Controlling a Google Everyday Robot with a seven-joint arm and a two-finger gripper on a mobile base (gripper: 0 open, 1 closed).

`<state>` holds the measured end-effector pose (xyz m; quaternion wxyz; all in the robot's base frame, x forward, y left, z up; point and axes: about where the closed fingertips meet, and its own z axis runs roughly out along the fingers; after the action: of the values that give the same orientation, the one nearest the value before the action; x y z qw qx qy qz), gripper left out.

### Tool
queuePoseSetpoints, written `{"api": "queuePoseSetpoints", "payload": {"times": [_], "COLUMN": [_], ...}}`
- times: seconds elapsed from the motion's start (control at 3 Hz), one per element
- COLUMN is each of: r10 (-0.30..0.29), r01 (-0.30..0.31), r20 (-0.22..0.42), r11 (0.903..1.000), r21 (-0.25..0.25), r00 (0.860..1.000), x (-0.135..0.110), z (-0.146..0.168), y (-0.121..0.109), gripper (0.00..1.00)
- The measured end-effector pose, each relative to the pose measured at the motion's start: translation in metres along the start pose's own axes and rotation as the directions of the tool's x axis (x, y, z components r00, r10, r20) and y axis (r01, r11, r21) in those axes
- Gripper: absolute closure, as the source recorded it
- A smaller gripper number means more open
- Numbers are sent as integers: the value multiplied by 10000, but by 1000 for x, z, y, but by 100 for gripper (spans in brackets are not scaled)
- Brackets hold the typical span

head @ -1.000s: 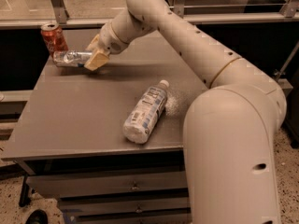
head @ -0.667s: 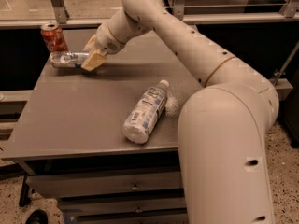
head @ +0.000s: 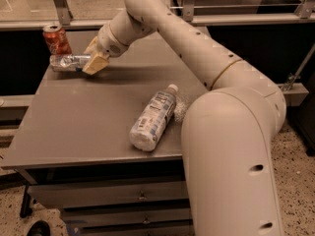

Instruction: Move redbull can near coke can

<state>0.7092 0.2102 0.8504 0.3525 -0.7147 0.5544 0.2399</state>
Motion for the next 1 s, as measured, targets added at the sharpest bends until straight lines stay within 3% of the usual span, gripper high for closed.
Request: {"api": "queuePoseSetpoints", "payload": {"times": [0.33,0.67,1.0], "r10": [-19,-16,-10], "r01": [19,16,10], "r20": [6,10,10], "r11": [10000,10000,10000], "r21": [-43,-65,-56], "r00": [10000,10000,10000], "x": [-1,-1,-1], "z": [1,2,1], "y": [0,1,1], "gripper": [13,0,0]}}
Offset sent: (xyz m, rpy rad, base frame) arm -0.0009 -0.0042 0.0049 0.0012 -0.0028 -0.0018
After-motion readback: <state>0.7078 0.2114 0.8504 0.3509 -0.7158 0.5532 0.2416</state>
